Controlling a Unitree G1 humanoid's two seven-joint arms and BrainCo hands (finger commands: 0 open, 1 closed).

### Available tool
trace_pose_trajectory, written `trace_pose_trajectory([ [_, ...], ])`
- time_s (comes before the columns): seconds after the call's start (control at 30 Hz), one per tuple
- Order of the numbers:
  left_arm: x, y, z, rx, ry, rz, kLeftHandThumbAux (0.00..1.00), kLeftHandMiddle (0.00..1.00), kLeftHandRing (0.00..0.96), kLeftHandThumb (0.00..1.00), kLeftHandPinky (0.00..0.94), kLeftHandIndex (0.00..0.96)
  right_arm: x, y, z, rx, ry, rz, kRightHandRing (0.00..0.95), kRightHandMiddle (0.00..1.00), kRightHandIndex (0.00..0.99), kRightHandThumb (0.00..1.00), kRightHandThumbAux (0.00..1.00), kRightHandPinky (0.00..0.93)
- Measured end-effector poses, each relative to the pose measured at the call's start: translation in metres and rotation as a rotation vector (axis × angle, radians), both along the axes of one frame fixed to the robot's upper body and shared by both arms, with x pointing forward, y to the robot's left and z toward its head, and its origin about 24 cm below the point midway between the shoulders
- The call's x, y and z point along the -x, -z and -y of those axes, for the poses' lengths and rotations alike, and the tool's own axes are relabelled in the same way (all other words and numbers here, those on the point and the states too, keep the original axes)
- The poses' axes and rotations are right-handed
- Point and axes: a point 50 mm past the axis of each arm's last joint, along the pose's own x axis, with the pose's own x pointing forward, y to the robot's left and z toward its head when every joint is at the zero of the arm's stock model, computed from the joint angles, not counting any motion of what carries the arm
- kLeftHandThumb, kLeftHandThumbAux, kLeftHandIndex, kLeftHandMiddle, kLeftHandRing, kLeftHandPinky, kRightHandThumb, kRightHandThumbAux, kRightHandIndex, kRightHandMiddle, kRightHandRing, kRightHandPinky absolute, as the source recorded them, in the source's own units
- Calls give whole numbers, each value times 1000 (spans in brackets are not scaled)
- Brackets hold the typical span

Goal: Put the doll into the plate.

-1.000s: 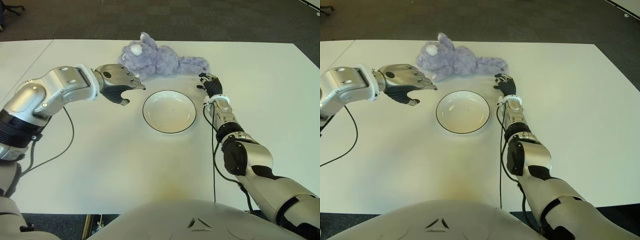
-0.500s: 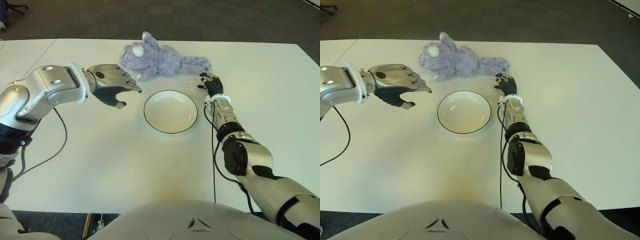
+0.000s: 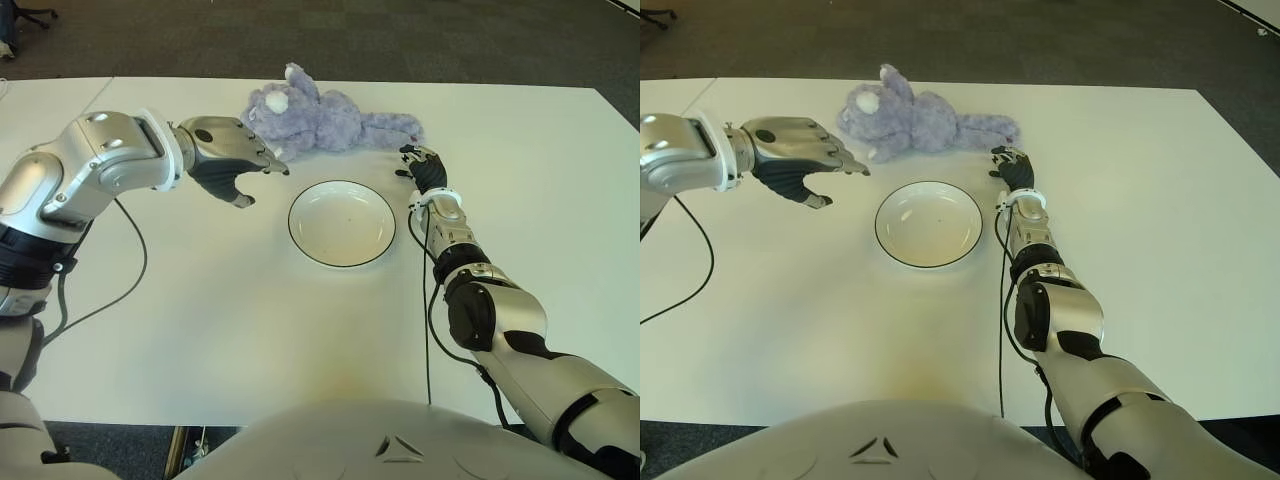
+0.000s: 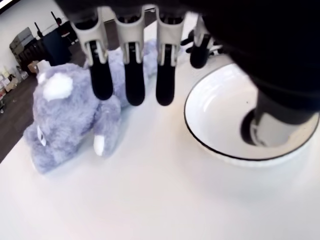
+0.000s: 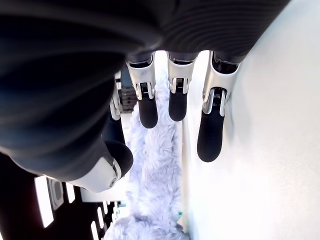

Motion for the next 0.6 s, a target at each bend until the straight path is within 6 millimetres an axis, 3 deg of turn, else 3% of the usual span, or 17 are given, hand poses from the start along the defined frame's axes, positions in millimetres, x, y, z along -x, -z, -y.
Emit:
trace_pose_trajectory([
  [0.13, -20, -9, 0, 28, -52, 48, 570, 195, 205, 331, 170, 79, 0, 0, 0, 0, 1, 1, 98, 152, 396, 686, 743, 72],
  [0.23, -36, -16, 0, 56, -88, 95, 582, 190, 198, 321, 182, 72, 0, -1, 0, 1, 1, 2, 98, 153, 396, 686, 743, 69],
  [0.3, -46, -19, 0, 73, -113, 125, 589, 146, 138, 324, 103, 62, -1, -2, 0, 2, 0, 4, 99, 152, 396, 685, 744, 72],
  [0.43, -65, -24, -2, 140, -158, 193, 590, 105, 92, 358, 61, 52, -5, -8, 0, 5, -5, 10, 95, 149, 395, 683, 744, 64],
  [0.6, -86, -23, -2, 245, -211, 266, 578, 88, 79, 367, 70, 47, -7, -11, -1, 7, -9, 9, 88, 143, 395, 683, 744, 57],
])
